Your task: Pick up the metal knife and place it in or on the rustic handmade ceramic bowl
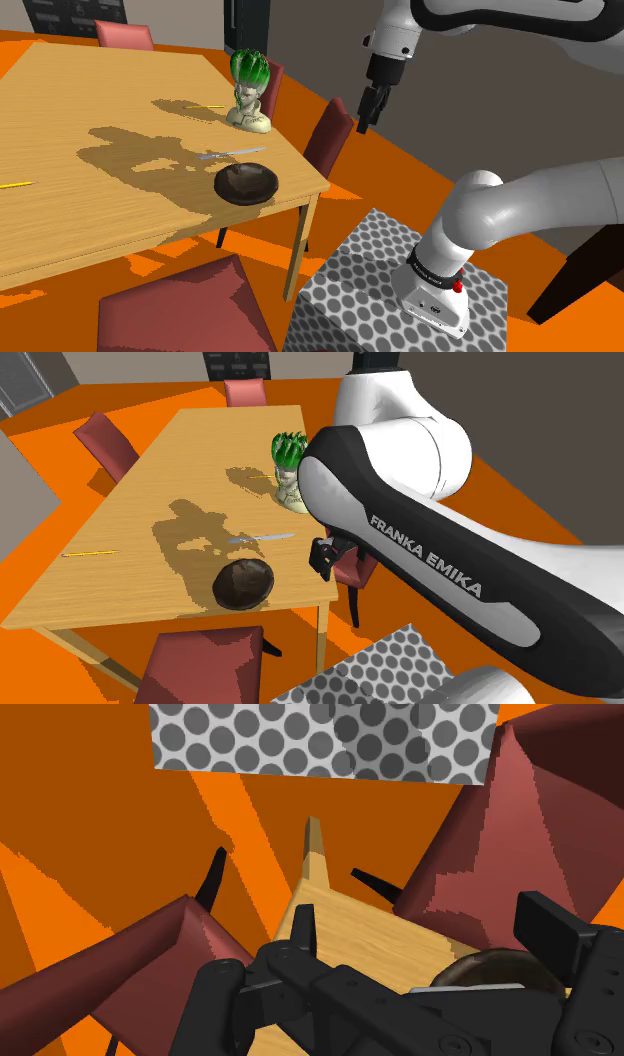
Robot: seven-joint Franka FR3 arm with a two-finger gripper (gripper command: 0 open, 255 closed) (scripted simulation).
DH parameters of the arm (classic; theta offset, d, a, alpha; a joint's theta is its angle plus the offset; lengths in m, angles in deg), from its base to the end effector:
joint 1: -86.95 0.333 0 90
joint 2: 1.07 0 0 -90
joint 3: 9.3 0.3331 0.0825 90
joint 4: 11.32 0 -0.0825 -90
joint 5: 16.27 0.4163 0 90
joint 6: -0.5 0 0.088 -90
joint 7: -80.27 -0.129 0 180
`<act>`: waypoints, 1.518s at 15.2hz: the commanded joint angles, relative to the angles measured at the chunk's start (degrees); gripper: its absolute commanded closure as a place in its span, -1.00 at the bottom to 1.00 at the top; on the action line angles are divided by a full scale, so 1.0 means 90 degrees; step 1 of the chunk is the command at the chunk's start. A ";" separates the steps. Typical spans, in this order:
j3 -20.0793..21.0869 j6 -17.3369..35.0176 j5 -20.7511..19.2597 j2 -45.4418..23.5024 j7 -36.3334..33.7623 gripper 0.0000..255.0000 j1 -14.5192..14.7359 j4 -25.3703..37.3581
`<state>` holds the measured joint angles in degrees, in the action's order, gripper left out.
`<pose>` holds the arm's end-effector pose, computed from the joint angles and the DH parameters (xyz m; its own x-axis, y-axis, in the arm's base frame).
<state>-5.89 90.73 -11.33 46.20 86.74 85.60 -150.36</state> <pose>0.3143 0.0262 0.5574 0.9915 0.1278 -0.0228 0.1266 -0.9909 -0.0453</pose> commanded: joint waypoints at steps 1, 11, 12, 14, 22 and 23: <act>0.0000 0.0000 0.0000 0.0000 0.0000 -1.00 0.0000 0.0000; -0.0611 0.1646 -0.0458 -0.2327 0.2190 -1.00 0.0355 0.0683; -0.0651 0.1777 -0.0474 -0.2576 0.2397 -1.00 0.0393 0.0805; -0.0719 0.2014 -0.0492 -0.3075 0.2805 -1.00 0.0469 0.1073; -0.0789 0.2652 -0.0435 -0.5051 0.4345 -1.00 0.0705 0.2442; -0.0775 0.2698 -0.0424 -0.5293 0.4523 -1.00 0.0726 0.2643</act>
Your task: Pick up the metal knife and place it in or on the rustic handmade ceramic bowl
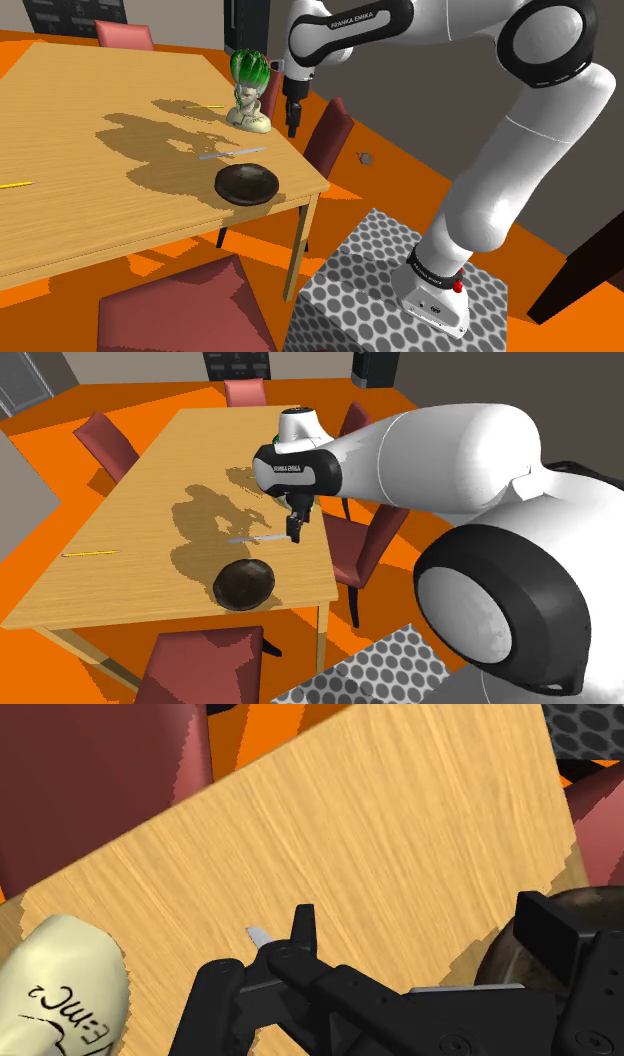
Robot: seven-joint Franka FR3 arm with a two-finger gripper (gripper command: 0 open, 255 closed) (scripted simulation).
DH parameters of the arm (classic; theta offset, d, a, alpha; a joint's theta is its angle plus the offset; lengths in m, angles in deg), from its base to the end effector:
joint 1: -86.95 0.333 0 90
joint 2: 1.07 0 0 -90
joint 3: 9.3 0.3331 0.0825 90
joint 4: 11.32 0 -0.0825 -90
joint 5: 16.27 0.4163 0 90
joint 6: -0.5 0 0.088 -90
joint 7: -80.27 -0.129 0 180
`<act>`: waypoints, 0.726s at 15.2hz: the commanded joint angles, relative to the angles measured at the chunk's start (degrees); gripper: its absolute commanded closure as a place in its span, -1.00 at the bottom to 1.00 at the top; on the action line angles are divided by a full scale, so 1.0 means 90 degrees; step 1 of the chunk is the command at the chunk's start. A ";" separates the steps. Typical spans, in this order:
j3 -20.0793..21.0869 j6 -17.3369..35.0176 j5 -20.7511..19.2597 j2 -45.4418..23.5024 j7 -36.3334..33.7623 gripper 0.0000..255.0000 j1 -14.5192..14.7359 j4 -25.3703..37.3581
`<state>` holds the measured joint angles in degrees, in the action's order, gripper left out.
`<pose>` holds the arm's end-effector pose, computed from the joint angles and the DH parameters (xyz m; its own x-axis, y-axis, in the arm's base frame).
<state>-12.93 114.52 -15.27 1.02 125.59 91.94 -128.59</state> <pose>0.5673 0.0147 0.4356 0.6913 0.7226 -0.0015 0.7223 -0.6911 -0.0272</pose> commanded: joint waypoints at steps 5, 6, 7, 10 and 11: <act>0.0146 0.0176 0.0039 -0.1464 0.1031 -1.00 0.0100 0.1321; 0.0183 0.0181 0.0035 -0.1699 0.1183 -1.00 0.0115 0.1559; 0.0222 0.0178 0.0027 -0.1935 0.1331 -1.00 0.0131 0.1804; 0.0352 0.0133 -0.0020 -0.2642 0.1750 -1.00 0.0184 0.2577; 0.0398 0.0104 -0.0043 -0.2879 0.1883 -1.00 0.0205 0.2850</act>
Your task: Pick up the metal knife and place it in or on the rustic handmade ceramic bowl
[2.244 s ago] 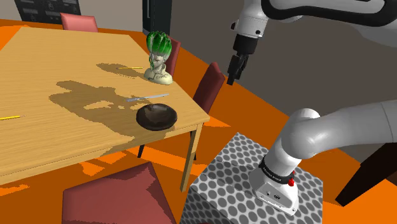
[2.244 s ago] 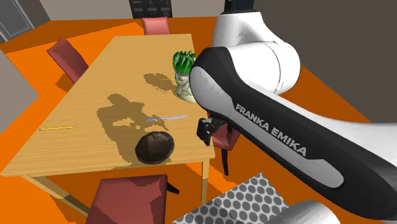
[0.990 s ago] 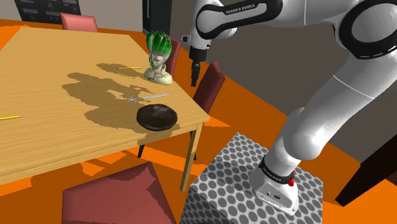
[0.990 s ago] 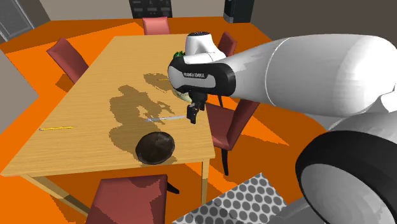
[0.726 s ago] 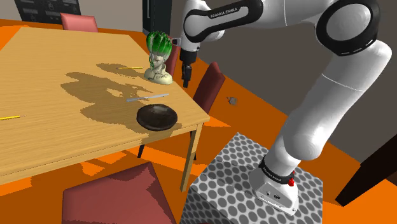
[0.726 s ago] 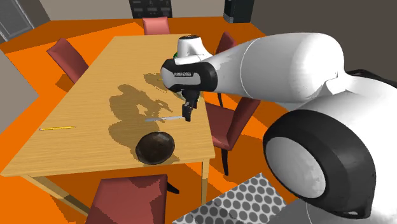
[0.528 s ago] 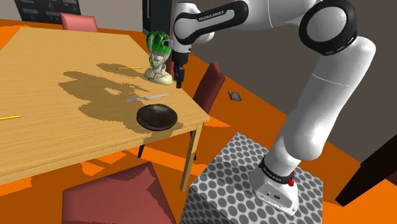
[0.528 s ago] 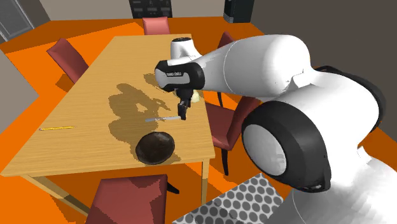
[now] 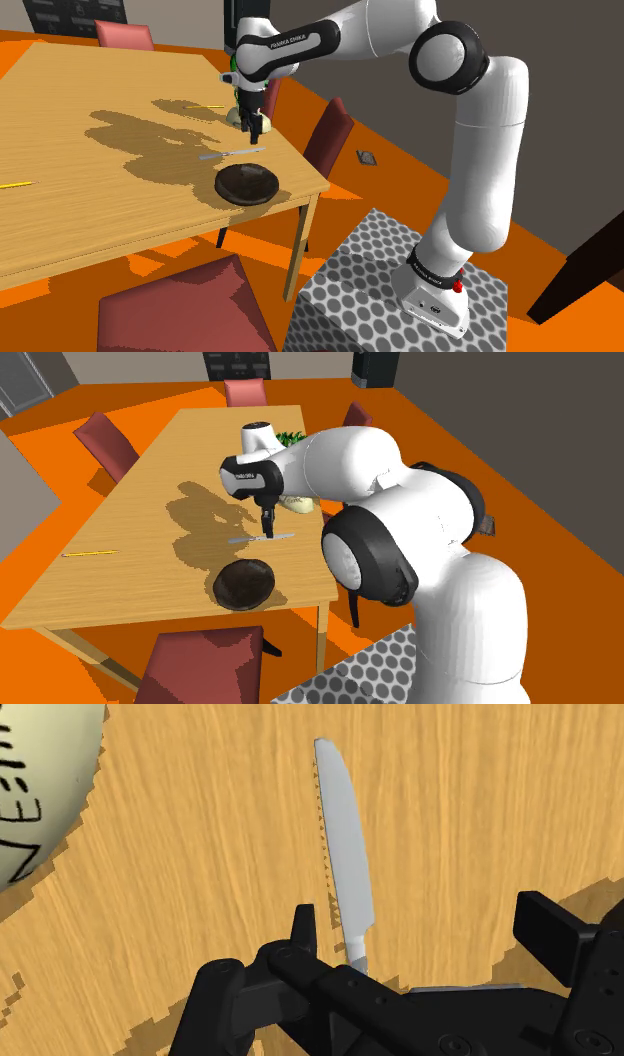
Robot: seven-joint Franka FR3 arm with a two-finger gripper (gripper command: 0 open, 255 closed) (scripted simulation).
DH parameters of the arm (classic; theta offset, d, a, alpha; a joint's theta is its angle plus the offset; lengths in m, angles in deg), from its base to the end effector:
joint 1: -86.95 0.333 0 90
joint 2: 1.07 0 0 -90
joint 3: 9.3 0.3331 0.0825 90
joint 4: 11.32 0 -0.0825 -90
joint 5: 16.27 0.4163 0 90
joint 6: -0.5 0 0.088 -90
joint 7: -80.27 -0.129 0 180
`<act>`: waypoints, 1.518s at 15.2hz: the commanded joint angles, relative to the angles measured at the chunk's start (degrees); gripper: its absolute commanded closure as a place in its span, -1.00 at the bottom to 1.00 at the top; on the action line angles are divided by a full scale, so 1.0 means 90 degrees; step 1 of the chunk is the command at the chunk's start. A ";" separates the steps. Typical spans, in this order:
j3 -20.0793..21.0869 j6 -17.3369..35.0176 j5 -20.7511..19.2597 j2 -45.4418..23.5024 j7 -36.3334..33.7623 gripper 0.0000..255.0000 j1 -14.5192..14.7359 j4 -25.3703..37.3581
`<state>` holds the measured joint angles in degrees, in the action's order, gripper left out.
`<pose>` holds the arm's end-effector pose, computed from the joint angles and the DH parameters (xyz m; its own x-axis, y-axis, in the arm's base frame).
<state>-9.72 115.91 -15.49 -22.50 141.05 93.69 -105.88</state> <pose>0.6911 0.0781 0.3748 0.3941 0.9191 0.0034 0.9190 -0.3940 -0.0135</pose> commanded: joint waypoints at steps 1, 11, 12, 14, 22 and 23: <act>0.0086 -0.0085 -0.0045 -0.0505 0.0296 -1.00 0.0034 0.0609; 0.0130 0.0411 -0.0077 -0.0971 0.0423 -1.00 0.0065 0.0585; 0.0130 0.0411 -0.0077 -0.0971 0.0423 -1.00 0.0065 0.0586; 0.0130 0.0411 -0.0077 -0.0971 0.0423 -1.00 0.0065 0.0586; 0.0130 0.0410 -0.0077 -0.0971 0.0423 1.00 0.0065 0.0587; 0.0130 0.0410 -0.0077 -0.0971 0.0423 1.00 0.0065 0.0587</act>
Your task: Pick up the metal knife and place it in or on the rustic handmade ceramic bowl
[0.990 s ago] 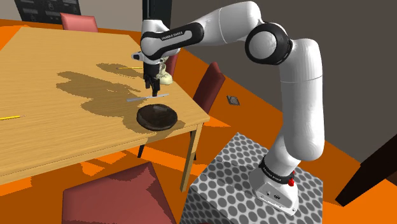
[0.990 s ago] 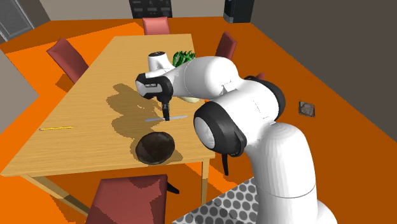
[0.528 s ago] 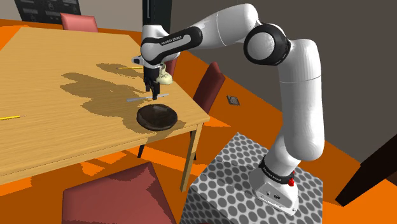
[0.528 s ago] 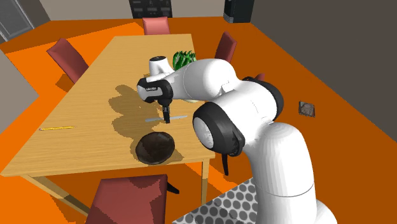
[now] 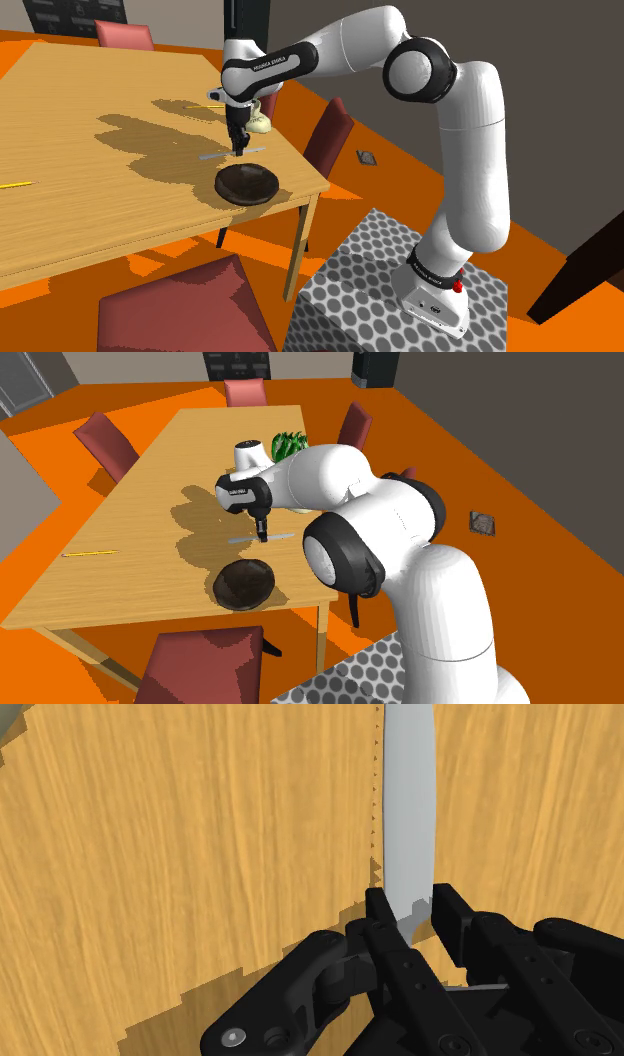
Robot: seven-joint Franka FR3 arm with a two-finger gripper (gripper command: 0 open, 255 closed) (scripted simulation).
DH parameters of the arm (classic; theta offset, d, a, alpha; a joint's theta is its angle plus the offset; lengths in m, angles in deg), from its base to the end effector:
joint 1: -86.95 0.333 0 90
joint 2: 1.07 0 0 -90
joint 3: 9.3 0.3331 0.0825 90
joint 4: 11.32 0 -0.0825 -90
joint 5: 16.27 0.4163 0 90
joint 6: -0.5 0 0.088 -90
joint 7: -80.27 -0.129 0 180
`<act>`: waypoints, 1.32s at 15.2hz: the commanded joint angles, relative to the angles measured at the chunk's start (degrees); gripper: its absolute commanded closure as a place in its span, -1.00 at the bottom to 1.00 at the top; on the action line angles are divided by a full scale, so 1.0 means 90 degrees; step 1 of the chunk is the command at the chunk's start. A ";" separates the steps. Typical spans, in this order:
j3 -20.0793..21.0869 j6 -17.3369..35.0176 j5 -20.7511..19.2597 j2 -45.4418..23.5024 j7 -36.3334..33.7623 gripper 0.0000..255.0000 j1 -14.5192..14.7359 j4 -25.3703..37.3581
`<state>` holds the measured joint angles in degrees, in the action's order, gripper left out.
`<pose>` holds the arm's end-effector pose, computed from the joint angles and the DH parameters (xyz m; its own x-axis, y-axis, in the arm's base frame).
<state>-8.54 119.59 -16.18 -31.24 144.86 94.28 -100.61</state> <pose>0.7218 0.1015 0.3171 0.3002 0.9539 0.0045 0.9539 -0.3001 -0.0093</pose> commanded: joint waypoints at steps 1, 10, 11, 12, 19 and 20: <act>0.0000 0.0000 0.0000 0.0000 0.0000 1.00 0.0000 0.0000; 0.0001 -0.0347 0.0001 0.0161 -0.0001 1.00 -0.0001 0.0187; 0.0001 -0.0419 0.0002 0.0189 -0.0002 1.00 -0.0001 0.0230; 0.0001 -0.0492 0.0002 0.0214 -0.0002 1.00 -0.0001 0.0278; 0.0002 -0.1013 0.0003 0.0369 -0.0004 1.00 -0.0001 0.0645; 0.0002 -0.1090 0.0003 0.0386 -0.0004 1.00 -0.0001 0.0705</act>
<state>-8.50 110.38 -16.17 -28.08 144.75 94.32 -94.52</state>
